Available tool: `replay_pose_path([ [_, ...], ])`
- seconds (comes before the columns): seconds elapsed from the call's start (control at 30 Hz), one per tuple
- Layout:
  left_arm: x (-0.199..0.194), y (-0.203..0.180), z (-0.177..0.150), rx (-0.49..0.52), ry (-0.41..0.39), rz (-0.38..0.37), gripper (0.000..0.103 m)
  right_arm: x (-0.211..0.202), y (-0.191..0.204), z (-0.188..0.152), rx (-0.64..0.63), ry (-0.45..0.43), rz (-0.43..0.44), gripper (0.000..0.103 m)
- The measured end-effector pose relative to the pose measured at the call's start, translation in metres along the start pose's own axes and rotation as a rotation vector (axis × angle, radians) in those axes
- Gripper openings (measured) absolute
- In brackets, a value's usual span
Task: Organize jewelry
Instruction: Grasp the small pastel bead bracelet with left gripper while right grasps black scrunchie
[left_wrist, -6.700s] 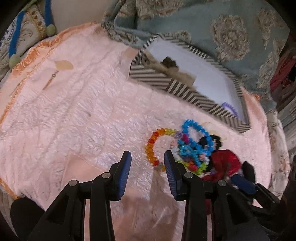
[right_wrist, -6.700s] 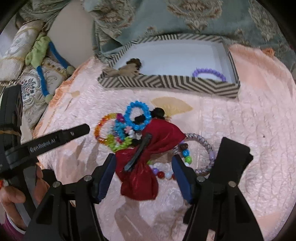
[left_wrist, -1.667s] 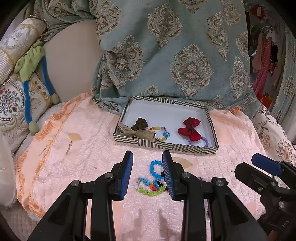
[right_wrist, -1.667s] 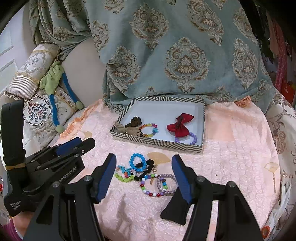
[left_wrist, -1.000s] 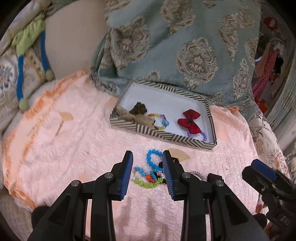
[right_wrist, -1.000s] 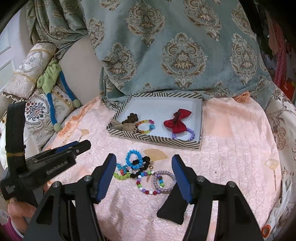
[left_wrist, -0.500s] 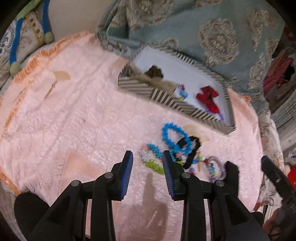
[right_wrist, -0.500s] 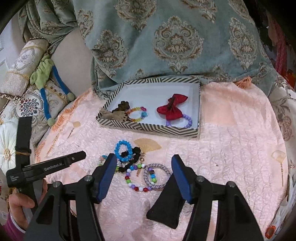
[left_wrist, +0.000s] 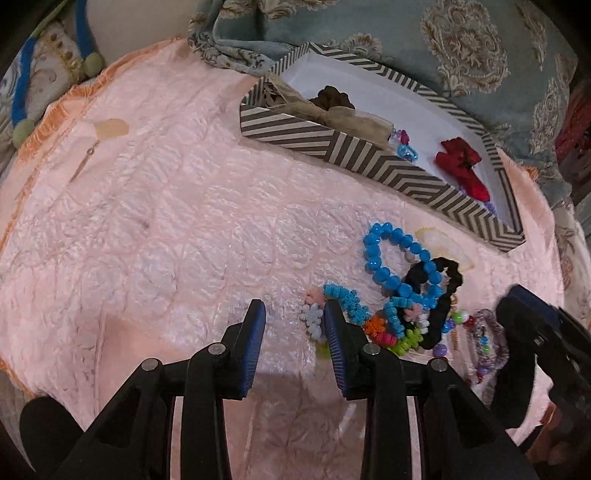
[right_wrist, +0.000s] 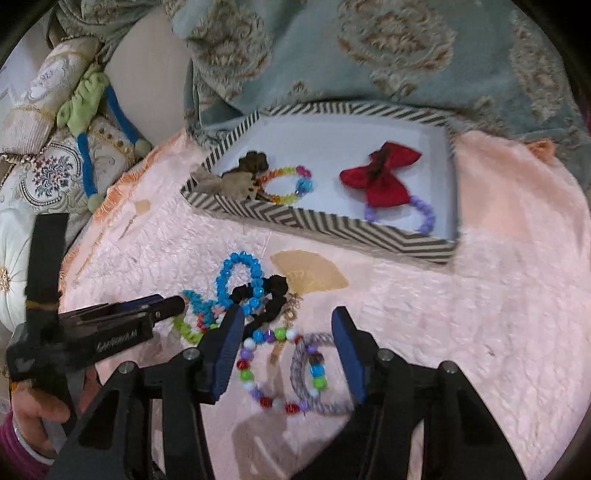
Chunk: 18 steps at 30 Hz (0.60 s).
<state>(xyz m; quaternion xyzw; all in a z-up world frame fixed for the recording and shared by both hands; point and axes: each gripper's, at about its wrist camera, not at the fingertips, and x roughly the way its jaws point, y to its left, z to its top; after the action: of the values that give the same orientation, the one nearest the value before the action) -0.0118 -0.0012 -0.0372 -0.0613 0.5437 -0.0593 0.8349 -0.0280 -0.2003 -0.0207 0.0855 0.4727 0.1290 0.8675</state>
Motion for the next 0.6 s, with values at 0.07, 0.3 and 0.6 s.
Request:
replay_pose_path([
  [0.07, 0.002, -0.003, 0.002, 0.013, -0.006, 0.008, 0.016, 0.013, -0.001, 0.003, 0.006, 0.015, 0.015, 0.052],
  [0.3, 0.006, 0.001, 0.008, 0.012, -0.024, -0.045, 0.000, 0.046, -0.003, 0.011, 0.010, 0.057, 0.034, 0.008],
  [0.6, -0.028, 0.013, 0.015, -0.035, -0.072, -0.146, 0.000, -0.027, 0.004, 0.018, 0.008, -0.115, 0.084, 0.006],
])
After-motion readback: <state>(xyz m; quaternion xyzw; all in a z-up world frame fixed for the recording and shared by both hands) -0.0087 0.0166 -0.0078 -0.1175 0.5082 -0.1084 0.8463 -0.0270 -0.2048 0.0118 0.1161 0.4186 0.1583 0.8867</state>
